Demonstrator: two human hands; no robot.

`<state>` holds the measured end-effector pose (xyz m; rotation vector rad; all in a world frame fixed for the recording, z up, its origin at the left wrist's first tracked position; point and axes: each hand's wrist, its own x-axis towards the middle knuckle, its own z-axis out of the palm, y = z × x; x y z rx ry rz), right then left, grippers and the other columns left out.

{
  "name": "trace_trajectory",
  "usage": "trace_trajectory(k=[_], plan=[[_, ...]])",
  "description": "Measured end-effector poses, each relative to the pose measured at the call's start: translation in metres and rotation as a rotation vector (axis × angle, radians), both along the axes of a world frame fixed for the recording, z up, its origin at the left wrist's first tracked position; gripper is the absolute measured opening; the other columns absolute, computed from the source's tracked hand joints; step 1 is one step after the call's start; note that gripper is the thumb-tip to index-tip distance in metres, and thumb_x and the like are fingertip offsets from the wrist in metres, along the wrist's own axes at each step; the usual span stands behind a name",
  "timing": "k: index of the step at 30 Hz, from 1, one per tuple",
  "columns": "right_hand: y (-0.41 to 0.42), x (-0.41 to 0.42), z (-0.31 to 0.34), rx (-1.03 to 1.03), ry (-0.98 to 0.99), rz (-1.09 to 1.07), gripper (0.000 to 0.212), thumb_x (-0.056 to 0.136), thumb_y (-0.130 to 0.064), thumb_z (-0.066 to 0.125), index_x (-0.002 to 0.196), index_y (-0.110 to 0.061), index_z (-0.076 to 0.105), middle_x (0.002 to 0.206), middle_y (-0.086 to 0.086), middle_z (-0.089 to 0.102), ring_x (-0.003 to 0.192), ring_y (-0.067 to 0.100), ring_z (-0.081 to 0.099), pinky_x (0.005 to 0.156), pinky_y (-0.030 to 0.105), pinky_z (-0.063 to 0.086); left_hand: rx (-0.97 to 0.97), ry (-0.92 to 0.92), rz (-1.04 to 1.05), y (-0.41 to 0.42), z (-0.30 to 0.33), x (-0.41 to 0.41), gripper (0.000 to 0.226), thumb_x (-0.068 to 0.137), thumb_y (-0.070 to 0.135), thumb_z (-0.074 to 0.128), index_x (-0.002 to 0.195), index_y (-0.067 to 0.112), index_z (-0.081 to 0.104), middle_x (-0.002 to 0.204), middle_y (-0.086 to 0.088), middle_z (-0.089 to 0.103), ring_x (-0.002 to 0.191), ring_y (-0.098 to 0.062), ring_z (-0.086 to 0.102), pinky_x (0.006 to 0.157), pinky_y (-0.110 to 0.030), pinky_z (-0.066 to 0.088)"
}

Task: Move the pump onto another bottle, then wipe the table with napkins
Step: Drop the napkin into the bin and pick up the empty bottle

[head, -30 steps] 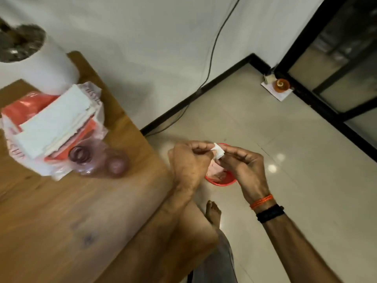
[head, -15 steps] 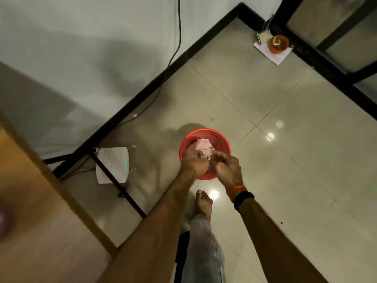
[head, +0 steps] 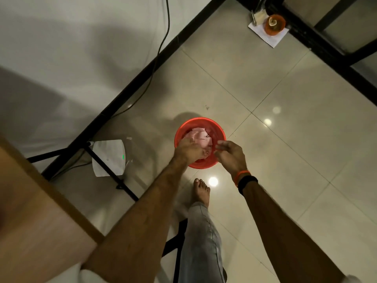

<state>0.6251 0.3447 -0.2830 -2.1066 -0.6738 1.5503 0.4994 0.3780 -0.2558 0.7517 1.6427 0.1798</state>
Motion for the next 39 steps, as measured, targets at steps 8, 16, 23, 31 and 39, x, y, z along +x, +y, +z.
trace_trajectory(k=[8, 16, 23, 31, 39], plan=[[-0.018, -0.029, 0.087, 0.117, -0.025, 0.083, 0.026, 0.078, -0.003, 0.066, 0.096, -0.022, 0.066, 0.1, -0.003, 0.071, 0.103, 0.016, 0.064, 0.097, 0.03, 0.049, 0.11, 0.025, 0.132, -0.027, 0.084, -0.028, 0.037, 0.078, -0.003, 0.067, 0.114, -0.008, 0.061, 0.109, -0.019, 0.068, 0.095, -0.025, 0.066, 0.069, -0.016, 0.05], [-0.057, -0.091, 0.214, 0.337, 0.011, 0.197, 0.03, 0.082, 0.011, 0.057, 0.106, -0.004, 0.065, 0.109, 0.01, 0.069, 0.099, 0.016, 0.064, 0.085, 0.013, 0.05, 0.327, -0.024, 0.37, -0.093, 0.192, -0.102, 0.036, 0.077, 0.009, 0.075, 0.109, 0.014, 0.061, 0.106, 0.002, 0.062, 0.101, -0.015, 0.058, 0.089, -0.019, 0.049], [-0.097, -0.169, 0.288, 0.399, 0.091, 0.344, 0.029, 0.082, 0.011, 0.06, 0.106, -0.005, 0.063, 0.111, 0.014, 0.068, 0.102, 0.021, 0.065, 0.096, 0.026, 0.05, 0.429, 0.003, 0.518, -0.161, 0.257, -0.178, 0.041, 0.08, -0.003, 0.07, 0.118, 0.001, 0.056, 0.091, 0.007, 0.057, 0.084, -0.005, 0.057, 0.074, -0.006, 0.046], [-0.115, -0.253, 0.307, 0.361, 0.111, 0.474, 0.036, 0.081, 0.009, 0.063, 0.114, -0.005, 0.062, 0.108, 0.008, 0.065, 0.103, 0.022, 0.062, 0.091, 0.025, 0.053, 0.404, 0.09, 0.71, -0.21, 0.279, -0.254, 0.022, 0.071, 0.011, 0.077, 0.087, 0.019, 0.064, 0.09, 0.003, 0.067, 0.091, -0.015, 0.064, 0.083, -0.031, 0.054], [-0.106, -0.285, 0.312, 0.392, -0.032, 0.608, 0.048, 0.075, -0.011, 0.072, 0.115, -0.031, 0.056, 0.102, -0.014, 0.061, 0.107, 0.015, 0.06, 0.095, 0.026, 0.045, 0.559, 0.049, 0.501, -0.19, 0.301, -0.284, 0.057, 0.083, -0.003, 0.063, 0.135, 0.013, 0.049, 0.136, -0.008, 0.054, 0.126, -0.025, 0.051, 0.101, -0.029, 0.045]])
